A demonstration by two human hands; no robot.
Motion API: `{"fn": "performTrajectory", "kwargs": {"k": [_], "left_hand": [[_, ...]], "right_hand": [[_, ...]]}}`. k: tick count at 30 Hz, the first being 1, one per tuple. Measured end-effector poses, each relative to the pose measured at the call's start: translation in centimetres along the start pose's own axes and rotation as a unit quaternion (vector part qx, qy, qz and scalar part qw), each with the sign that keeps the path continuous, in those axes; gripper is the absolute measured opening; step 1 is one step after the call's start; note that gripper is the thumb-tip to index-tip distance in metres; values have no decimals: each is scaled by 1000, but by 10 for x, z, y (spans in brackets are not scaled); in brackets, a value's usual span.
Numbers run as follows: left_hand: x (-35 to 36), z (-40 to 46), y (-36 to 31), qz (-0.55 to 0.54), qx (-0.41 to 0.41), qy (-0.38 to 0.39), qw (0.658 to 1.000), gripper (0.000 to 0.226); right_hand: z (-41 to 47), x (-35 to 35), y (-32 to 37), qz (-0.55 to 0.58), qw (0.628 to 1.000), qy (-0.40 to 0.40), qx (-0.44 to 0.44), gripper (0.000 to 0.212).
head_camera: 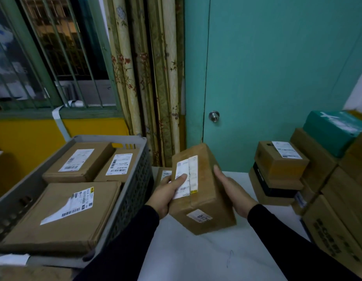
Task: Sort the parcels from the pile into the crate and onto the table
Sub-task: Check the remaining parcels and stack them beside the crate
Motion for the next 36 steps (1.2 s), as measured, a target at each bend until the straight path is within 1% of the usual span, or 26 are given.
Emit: {"fn": "performTrajectory", "kwargs": {"k": [1,2,3,5,7,8,10,11,12,15,16,17,20,21,24,28,33,36], "left_hand": [[2,-1,-1,-8,8,3,1000,54],[6,-3,-2,-13,16,16,1000,51],[12,-5,-4,-17,21,32,999,48],[22,-8,-4,-23,24,63,997,42],[27,-11,-3,-10,27,68,997,41],[28,-11,-3,5,33,62,997,42],[30,-10,-5,35,53,48,997,46],[31,-8,-6,47,62,43,996,49],[31,-8,-8,59,69,39,995,51],[28,-7,-12,87,84,22,992,51],[28,-6,-13,93,87,18,992,51],[29,-6,-13,97,90,16,991,51],[31,-5,-12,109,85,12,990,55],[31,-4,-10,111,81,12,990,57],[31,-4,-9,122,78,6,989,58],[34,-7,-15,116,92,11,989,55],[32,-1,-13,115,85,1,990,64],[32,-2,-8,114,81,-5,990,58]], "right_hand": [[-4,10,-1,25,999,33,26,54],[-2,12,-4,55,997,44,43,43],[-4,14,-5,76,994,45,62,40],[-5,15,-9,92,991,55,75,46],[-1,18,-14,124,988,57,77,54],[3,18,-17,138,986,52,80,52],[4,22,-15,164,983,58,63,36],[6,22,-14,173,982,61,52,33],[8,21,-13,176,982,60,40,37],[11,18,-8,186,981,57,5,66],[10,17,-7,187,981,53,-1,68],[11,16,-8,186,981,50,-4,65],[9,13,-12,191,980,47,-3,45],[7,13,-14,192,980,47,-2,41],[6,13,-16,194,980,45,1,39],[6,12,-9,185,982,47,-3,36],[8,9,-8,179,983,39,-11,33],[12,7,-17,176,984,35,-11,35]]}}
Point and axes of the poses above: each hand's wrist, its own z-axis towards the middle knuckle, its own x-axis out of the palm, y = z × x, the point moved 10 cm from there along z, towards the middle knuckle, and after that the axes turned 14 degrees about z, right-handed, at the moved point
